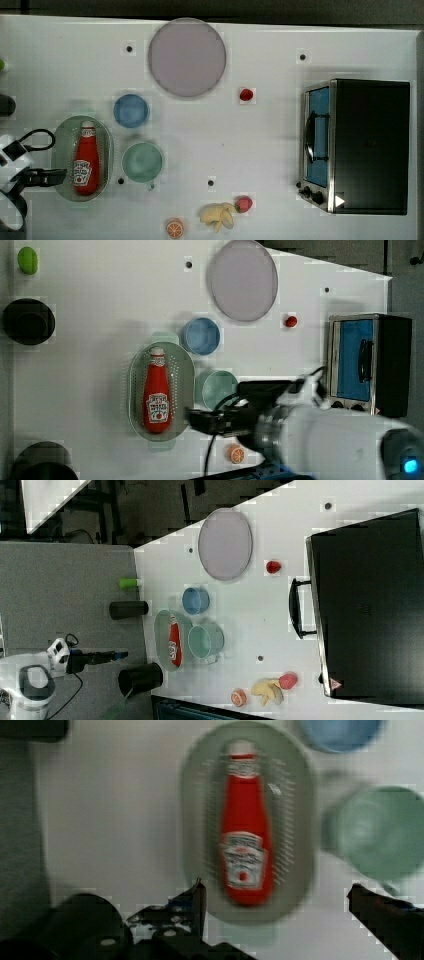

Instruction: Pick ketchup from strainer and place it on the table

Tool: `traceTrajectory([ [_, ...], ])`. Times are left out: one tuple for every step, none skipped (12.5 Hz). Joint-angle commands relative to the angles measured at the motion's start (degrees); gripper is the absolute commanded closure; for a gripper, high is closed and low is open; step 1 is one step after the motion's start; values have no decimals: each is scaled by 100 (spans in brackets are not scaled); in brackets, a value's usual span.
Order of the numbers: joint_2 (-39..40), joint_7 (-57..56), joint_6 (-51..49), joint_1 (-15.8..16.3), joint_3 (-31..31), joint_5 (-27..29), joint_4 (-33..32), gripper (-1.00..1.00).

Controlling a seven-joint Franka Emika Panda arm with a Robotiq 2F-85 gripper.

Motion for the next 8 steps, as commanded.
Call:
traceTrajectory([
  [373, 219, 932, -30, -48, -374, -754, -100],
  [494, 253, 1329, -15, -52, -566, -969, -100],
  [639, 335, 1700, -11, -55, -680, -1144, -100],
  [812, 410, 2019, -10, -57, -724, -1284, -100],
  [1013, 481, 2274, -7, -57, -778, -1379, -100],
  [1232, 559, 2483, -2, -63, -841, -1428, -100],
  [1463, 596, 2664, 6, -62, -928, -1433, -100],
  [1680, 650, 2811, 16, -75, -1032, -1429, -100],
])
